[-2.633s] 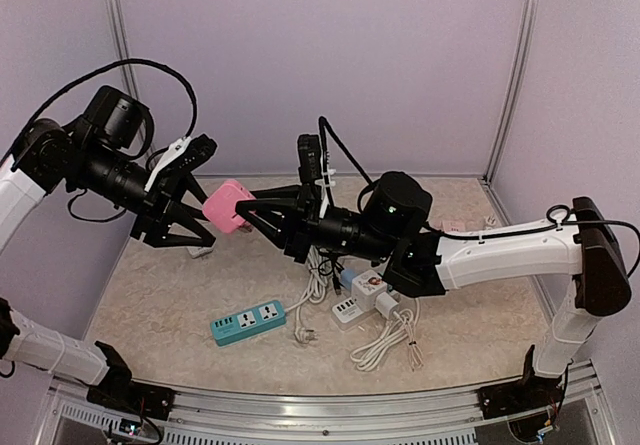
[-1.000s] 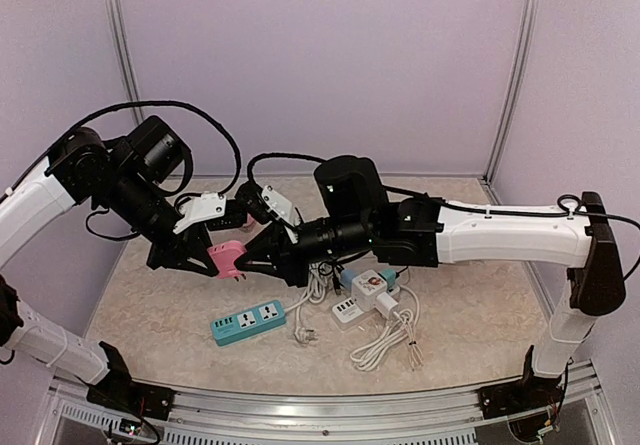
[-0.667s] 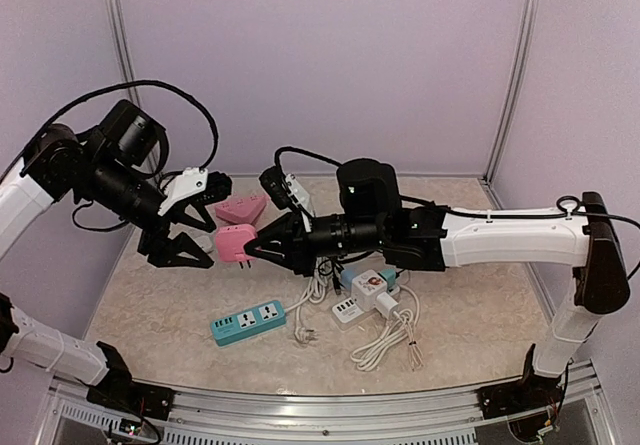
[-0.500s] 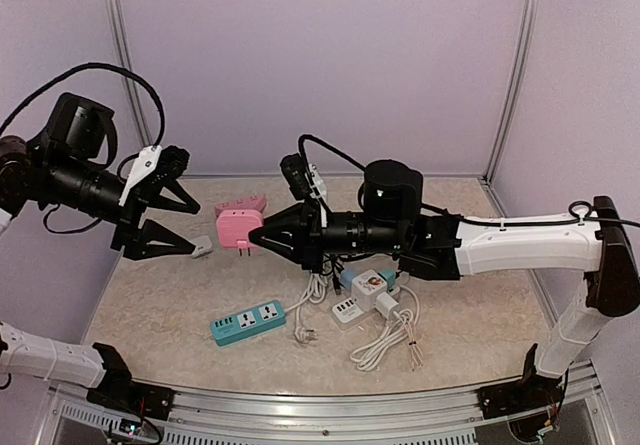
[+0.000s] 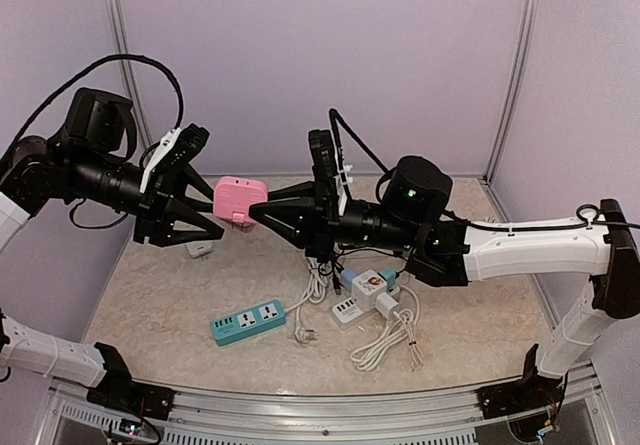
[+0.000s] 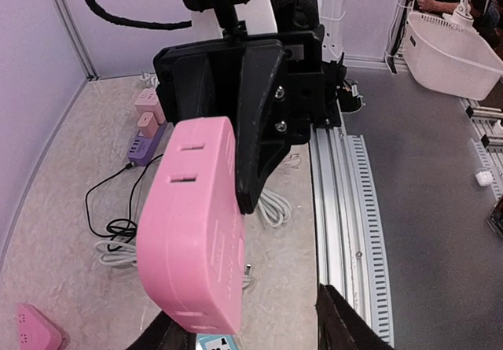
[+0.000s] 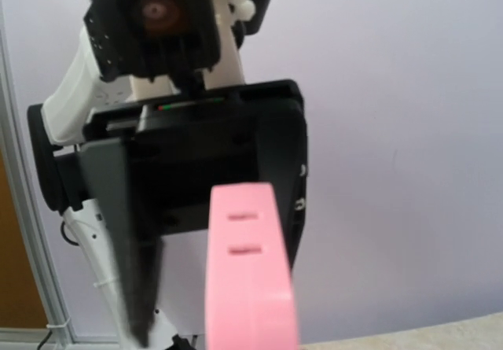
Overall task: Insert the plug
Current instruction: Adjust the plug.
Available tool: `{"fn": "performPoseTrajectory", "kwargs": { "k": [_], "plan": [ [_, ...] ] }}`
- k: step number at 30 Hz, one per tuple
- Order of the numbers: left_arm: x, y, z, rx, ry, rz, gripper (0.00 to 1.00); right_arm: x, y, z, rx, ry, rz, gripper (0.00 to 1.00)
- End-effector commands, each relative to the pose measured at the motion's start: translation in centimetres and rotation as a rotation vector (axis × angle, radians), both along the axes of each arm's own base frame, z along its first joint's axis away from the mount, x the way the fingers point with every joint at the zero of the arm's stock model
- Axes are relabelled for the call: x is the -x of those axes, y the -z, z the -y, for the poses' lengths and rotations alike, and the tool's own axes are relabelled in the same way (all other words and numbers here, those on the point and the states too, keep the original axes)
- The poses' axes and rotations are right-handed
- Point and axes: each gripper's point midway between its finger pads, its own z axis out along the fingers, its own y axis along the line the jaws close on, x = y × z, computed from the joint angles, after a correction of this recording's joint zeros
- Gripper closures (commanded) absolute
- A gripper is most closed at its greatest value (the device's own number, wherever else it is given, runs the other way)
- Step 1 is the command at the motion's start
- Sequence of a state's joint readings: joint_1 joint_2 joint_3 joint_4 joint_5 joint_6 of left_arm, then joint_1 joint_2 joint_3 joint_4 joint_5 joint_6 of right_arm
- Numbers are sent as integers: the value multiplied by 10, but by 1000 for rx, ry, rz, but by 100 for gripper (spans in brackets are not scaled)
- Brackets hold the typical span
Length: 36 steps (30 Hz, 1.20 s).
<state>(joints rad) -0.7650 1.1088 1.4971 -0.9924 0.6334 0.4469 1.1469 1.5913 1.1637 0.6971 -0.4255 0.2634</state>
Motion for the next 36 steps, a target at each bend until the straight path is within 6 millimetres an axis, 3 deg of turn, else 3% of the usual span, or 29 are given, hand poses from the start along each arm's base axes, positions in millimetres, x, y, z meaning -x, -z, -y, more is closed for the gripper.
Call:
{"fn": "performPoseTrajectory", "kwargs": {
  "k": [1,7,11,13,14,16,19,30,33,36],
  "plan": [
    [0,-14,5,53,-4,-7,61,8,-8,-2,-25,-24,18,100],
    [-2,-14,6,51,-14,-15,100,8,-3,-4,8,-19,19,100],
    [-5,-12,6,40,-34,-20,100,4,2,-1,59,13,22,100],
    [-11,-7,4,12,-70,-8,100,-2,8,-1,137,60,23,69],
    [-15,-3,2,-8,-93,6,100,-7,18,0,207,87,13,60],
    [-22,8,-3,-55,-131,36,100,-15,21,3,284,139,19,49],
    [-28,18,-4,-94,-152,59,100,-25,27,3,376,192,19,46],
    [-22,32,2,-145,-100,74,100,-22,31,-18,422,123,49,60],
    [-22,34,3,-152,-99,71,100,-20,31,-25,424,89,46,75],
    [-22,34,4,-150,-96,67,100,-19,32,-30,438,74,32,100]
  ]
}}
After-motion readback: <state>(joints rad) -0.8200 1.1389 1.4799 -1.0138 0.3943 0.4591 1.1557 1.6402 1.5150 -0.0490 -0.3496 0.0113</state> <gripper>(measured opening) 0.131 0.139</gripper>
